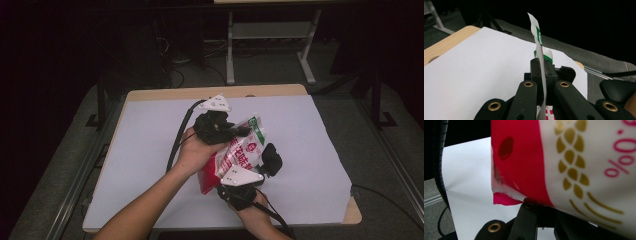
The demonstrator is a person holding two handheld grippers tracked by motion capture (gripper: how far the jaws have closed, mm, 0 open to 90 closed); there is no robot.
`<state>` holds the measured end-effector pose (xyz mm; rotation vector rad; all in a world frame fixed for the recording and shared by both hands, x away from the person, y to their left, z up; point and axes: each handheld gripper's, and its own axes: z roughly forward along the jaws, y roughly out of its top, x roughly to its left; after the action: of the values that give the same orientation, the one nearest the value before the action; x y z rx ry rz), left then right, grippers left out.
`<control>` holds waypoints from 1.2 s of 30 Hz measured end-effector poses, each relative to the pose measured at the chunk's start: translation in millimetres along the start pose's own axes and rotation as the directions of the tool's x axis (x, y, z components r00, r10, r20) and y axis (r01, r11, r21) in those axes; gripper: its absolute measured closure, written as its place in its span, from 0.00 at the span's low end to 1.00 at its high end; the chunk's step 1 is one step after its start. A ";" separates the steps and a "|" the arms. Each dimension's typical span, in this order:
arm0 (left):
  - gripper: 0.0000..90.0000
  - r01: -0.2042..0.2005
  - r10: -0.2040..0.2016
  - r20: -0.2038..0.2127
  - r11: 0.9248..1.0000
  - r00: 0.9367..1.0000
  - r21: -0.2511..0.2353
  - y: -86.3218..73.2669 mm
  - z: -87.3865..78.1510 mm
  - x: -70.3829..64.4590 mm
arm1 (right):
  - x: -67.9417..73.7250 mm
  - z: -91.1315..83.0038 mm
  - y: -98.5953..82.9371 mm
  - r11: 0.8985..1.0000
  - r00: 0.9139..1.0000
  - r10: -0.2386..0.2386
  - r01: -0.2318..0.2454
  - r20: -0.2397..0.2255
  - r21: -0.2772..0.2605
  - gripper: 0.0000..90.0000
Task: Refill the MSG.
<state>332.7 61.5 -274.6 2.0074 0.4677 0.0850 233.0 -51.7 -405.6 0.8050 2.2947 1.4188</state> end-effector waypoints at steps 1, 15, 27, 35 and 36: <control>1.00 0.002 -0.002 0.001 1.000 1.000 -0.002 0.0 0.1 -0.3 | -0.1 0.3 -0.1 1.000 1.000 0.001 -0.001 -0.001 -0.001 1.00; 1.00 0.001 -0.001 0.018 1.000 1.000 -0.001 0.6 0.4 -1.2 | 1.1 0.4 -0.6 1.000 1.000 0.001 -0.001 -0.003 -0.006 1.00; 1.00 -0.004 0.004 0.017 1.000 1.000 0.017 1.0 3.8 -2.4 | 2.9 1.9 -1.1 1.000 1.000 0.003 -0.003 -0.013 -0.003 1.00; 1.00 -0.001 0.001 0.014 1.000 1.000 0.029 1.5 6.7 -3.4 | 3.8 2.9 -1.4 1.000 1.000 -0.007 0.007 -0.014 -0.001 1.00; 1.00 -0.004 0.004 0.015 0.999 1.000 0.032 1.5 7.1 -3.4 | 3.9 3.2 -1.6 1.000 1.000 -0.007 0.007 -0.015 -0.002 1.00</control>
<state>331.9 53.7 -276.1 2.0387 0.4586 0.0657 231.3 -47.6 -408.3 0.7869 2.3051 1.4286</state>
